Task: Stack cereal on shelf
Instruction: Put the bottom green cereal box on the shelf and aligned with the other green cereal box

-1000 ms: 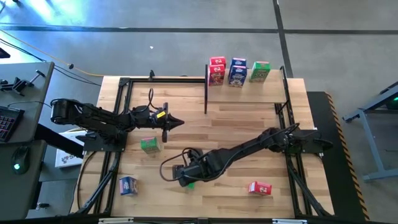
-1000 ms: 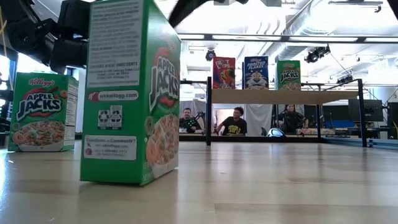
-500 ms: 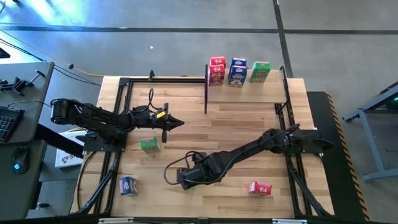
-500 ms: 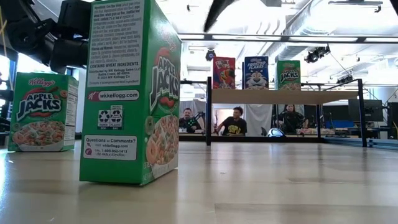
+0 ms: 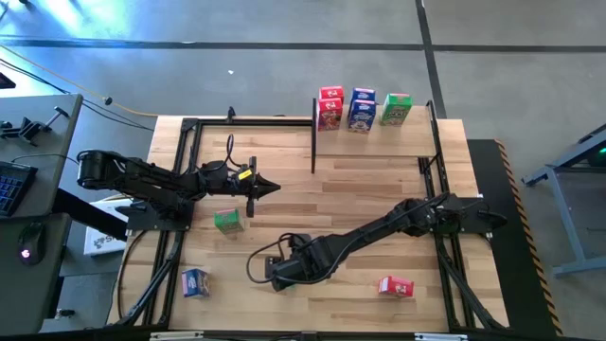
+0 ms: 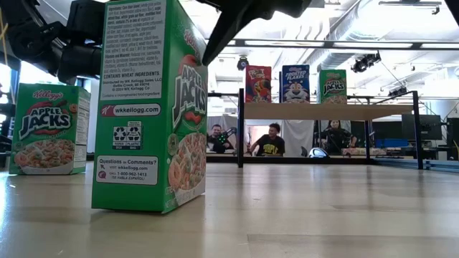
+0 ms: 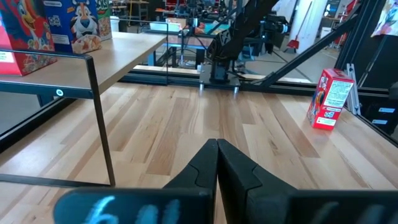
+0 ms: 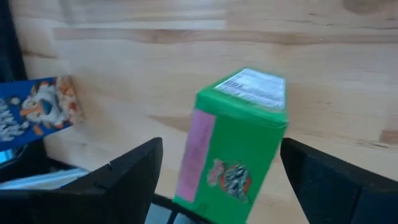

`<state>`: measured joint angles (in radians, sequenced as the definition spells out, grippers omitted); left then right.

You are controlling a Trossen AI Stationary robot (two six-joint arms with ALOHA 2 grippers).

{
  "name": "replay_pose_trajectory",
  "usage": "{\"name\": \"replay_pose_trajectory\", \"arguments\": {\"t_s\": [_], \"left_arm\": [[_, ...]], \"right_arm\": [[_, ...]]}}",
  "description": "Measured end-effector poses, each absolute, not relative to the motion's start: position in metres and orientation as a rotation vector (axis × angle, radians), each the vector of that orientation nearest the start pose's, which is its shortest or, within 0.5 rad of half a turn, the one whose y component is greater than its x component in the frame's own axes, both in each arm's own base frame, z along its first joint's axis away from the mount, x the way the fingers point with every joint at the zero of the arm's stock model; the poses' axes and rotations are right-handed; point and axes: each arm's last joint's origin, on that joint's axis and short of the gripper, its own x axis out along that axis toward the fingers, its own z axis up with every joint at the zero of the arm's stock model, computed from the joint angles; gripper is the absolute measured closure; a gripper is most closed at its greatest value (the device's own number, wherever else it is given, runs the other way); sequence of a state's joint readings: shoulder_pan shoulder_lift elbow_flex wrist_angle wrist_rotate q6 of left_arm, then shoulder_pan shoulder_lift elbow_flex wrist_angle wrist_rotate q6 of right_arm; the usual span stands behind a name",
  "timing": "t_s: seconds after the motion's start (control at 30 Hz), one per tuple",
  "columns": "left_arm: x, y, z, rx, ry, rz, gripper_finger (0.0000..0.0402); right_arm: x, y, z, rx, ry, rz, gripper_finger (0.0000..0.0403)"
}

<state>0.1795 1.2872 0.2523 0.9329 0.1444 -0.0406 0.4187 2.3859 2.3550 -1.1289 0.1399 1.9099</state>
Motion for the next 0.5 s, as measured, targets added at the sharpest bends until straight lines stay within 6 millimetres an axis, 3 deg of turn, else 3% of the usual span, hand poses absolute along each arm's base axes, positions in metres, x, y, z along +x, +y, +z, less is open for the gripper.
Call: {"name": "replay_pose_trajectory", "arguments": {"t_s": [0.13, 0.5], "left_arm": [[0.216, 0.035, 0.167, -0.057, 0.100, 0.037, 0.0401], [0.216, 0.035, 0.167, -0.057, 0.100, 0.037, 0.0401]], "right_arm": [[0.454, 0.197, 0.247, 1.363, 0.931, -0.878, 0.0094], [0.454, 0.197, 0.235, 1.362, 0.979, -0.889, 0.0168]]}}
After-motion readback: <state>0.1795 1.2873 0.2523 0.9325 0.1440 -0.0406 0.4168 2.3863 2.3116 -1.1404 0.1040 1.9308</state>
